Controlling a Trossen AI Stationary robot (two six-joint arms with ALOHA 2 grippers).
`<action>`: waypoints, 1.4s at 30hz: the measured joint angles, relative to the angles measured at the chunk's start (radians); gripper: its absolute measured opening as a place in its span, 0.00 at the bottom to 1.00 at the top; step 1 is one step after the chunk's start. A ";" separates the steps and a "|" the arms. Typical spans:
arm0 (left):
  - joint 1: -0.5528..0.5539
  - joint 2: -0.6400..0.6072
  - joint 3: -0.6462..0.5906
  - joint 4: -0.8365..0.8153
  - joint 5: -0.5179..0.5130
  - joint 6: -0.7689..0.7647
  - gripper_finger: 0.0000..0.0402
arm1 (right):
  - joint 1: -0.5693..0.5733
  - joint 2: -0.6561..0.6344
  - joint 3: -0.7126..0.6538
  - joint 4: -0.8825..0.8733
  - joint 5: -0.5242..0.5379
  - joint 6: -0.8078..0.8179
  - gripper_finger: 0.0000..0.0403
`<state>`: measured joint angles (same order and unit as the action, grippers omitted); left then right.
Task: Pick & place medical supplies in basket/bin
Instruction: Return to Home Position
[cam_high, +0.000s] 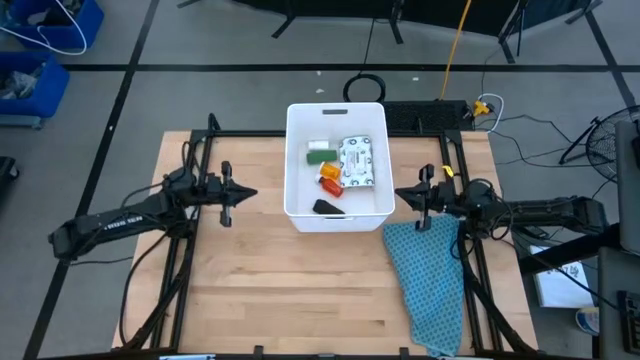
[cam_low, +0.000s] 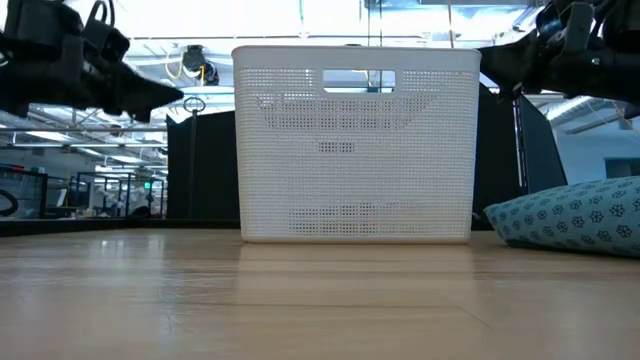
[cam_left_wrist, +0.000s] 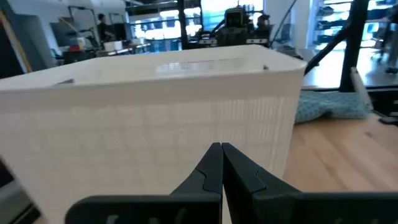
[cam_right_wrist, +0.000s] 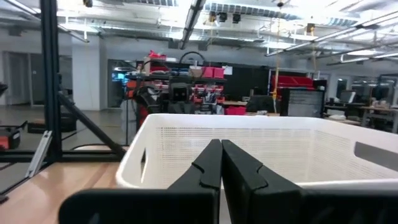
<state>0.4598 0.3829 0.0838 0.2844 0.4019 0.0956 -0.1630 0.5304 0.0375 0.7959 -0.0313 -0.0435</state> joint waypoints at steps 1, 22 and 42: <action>0.009 -0.011 -0.020 0.012 0.001 -0.002 0.00 | -0.006 0.000 0.000 0.000 -0.001 0.007 0.00; 0.126 -0.054 -0.074 -0.015 0.008 -0.081 0.04 | -0.060 0.001 -0.023 0.007 -0.024 0.097 0.00; 0.095 -0.193 -0.072 0.061 0.056 -0.068 0.01 | -0.061 -0.220 -0.019 -0.054 -0.178 0.190 0.00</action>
<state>0.5548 0.1894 0.0116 0.3458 0.4578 0.0273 -0.2244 0.3108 0.0186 0.7418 -0.2098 0.1467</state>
